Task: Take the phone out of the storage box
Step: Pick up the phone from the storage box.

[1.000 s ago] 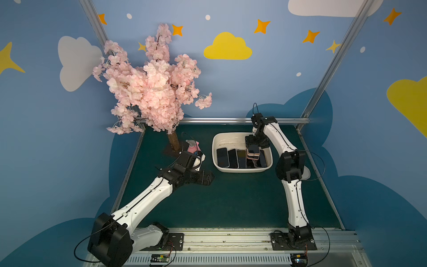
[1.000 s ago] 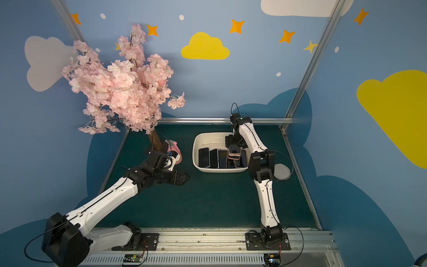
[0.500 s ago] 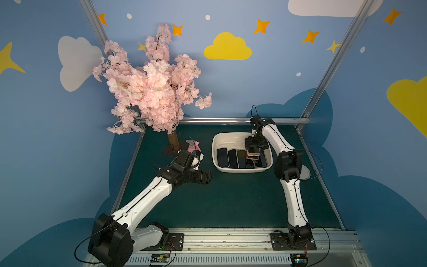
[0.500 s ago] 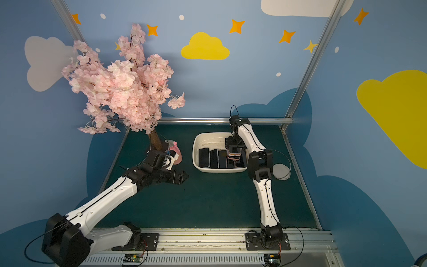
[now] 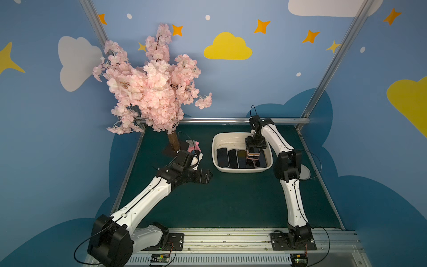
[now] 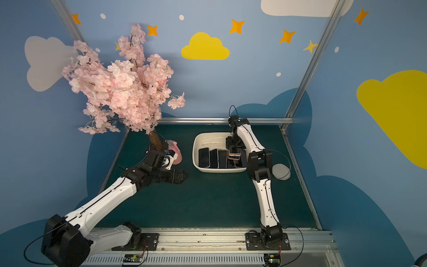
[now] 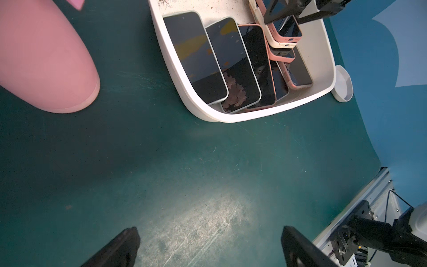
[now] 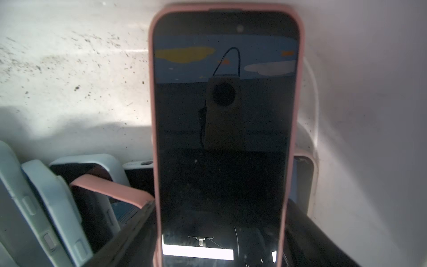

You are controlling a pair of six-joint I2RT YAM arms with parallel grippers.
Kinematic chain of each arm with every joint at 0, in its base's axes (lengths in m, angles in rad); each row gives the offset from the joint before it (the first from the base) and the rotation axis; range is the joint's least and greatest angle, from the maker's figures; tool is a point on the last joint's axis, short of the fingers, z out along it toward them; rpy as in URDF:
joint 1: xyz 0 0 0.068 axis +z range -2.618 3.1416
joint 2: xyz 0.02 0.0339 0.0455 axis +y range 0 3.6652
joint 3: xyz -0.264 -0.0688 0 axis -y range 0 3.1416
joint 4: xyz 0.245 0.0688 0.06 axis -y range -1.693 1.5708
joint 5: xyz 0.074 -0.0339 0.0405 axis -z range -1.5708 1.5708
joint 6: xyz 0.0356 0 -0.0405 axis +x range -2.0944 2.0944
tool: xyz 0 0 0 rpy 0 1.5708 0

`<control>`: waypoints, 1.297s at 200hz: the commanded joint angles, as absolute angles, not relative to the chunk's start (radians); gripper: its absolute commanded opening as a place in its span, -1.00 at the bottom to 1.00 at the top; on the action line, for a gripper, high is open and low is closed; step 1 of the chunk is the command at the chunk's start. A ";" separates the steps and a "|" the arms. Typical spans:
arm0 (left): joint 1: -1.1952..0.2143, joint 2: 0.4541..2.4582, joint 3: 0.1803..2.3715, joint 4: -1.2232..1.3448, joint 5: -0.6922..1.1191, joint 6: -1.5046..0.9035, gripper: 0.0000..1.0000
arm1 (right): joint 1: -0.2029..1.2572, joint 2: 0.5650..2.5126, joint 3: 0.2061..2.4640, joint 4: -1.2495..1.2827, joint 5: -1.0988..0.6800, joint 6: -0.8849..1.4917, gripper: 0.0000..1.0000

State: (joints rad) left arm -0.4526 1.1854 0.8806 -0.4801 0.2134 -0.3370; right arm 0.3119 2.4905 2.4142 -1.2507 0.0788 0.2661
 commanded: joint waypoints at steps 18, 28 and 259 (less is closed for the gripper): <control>-0.447 1.164 0.872 -0.464 0.261 -0.361 1.00 | 0.305 2.390 2.425 -1.267 0.104 0.283 0.49; -0.446 1.163 0.871 -0.458 0.265 -0.368 1.00 | 0.305 2.375 2.424 -1.267 0.095 0.282 0.49; -0.446 1.201 0.903 -0.333 0.395 -0.494 1.00 | 0.427 1.895 1.978 -1.298 -0.171 0.368 0.39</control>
State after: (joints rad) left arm -0.4500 1.1854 0.8753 -0.3668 0.3481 -0.4744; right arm 0.3862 1.9644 2.0193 -1.2884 -0.1539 0.3439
